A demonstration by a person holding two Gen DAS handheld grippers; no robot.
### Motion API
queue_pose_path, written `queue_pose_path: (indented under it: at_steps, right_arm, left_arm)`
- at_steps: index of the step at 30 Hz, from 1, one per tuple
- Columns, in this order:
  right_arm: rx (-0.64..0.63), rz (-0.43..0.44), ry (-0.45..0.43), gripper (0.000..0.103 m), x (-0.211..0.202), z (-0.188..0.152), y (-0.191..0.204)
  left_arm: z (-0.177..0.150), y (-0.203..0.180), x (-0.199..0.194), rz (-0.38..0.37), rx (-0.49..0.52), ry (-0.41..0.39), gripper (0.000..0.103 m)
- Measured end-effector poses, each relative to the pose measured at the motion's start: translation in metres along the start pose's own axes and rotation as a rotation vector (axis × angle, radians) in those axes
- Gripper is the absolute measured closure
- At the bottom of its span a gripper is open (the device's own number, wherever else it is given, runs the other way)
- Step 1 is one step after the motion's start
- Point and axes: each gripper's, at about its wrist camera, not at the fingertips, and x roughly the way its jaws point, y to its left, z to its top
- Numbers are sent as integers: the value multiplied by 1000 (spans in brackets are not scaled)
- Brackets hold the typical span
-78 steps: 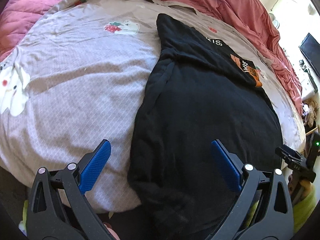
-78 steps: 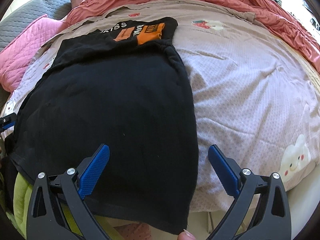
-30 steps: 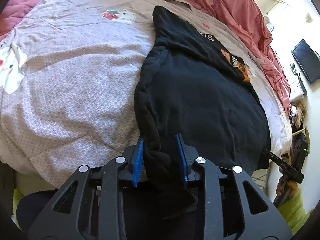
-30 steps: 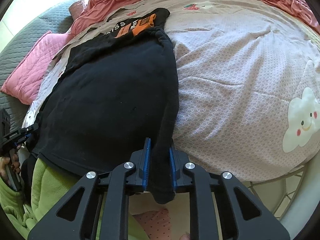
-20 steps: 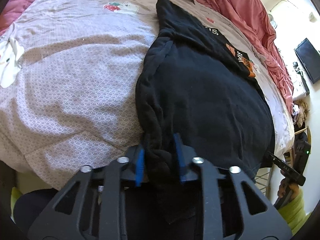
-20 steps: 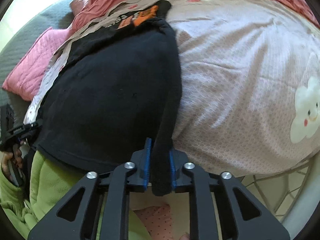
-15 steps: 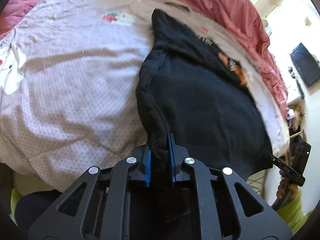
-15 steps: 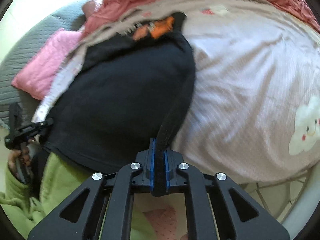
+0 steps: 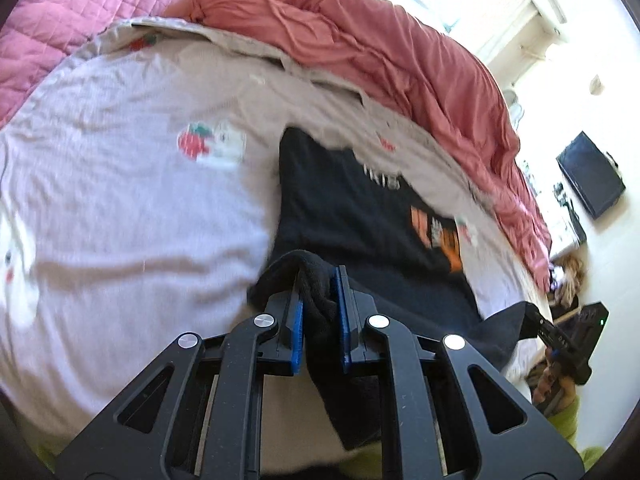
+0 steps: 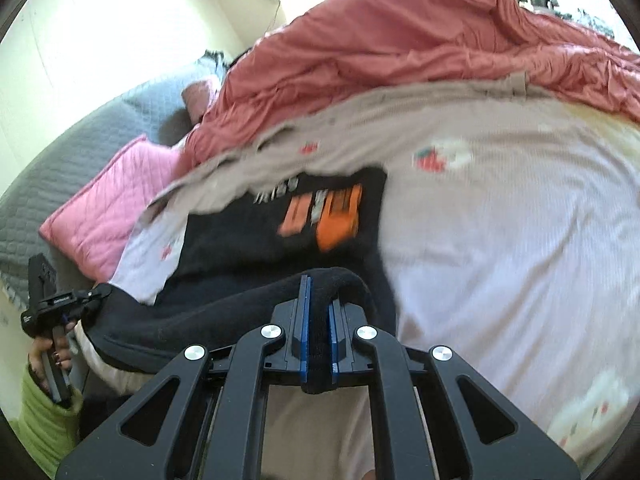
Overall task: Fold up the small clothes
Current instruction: 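Lift the hem with both tools and fold it over toward the collar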
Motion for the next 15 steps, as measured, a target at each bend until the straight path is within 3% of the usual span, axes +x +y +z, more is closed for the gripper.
queue_pose_path:
  at_steps: [7,15]
  right_arm:
    - [24,-66,5,97,62,41,-22]
    - [21,-139,88,97,116,40,-31]
  left_arm:
    - [47,3,48,42,-9,-7,96]
    - [50,34,102,103,-101,55,96]
